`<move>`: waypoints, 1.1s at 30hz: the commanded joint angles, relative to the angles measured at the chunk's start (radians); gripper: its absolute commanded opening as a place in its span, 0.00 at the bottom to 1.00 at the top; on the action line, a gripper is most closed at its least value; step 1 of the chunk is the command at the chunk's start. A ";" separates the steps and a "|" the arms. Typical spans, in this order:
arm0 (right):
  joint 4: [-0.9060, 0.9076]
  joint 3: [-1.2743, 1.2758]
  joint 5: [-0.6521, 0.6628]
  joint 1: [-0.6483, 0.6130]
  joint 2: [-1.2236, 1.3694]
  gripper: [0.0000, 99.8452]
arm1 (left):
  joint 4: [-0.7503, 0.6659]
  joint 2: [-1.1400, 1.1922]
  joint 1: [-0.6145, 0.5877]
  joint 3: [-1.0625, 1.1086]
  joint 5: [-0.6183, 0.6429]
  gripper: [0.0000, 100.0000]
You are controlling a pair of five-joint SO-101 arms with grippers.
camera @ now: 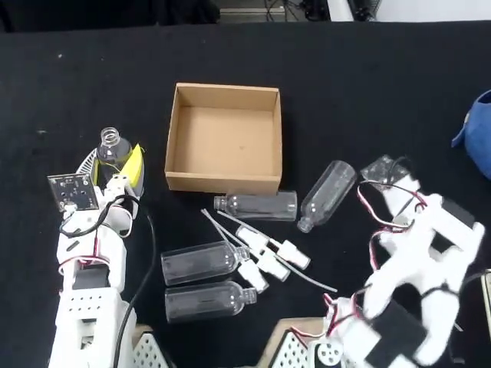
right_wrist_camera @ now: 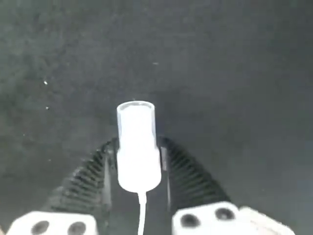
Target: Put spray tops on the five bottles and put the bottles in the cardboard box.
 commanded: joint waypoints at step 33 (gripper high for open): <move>-0.508 -0.599 -1.283 -1.255 -0.556 0.01 | -0.325 -0.011 0.346 0.024 0.008 0.03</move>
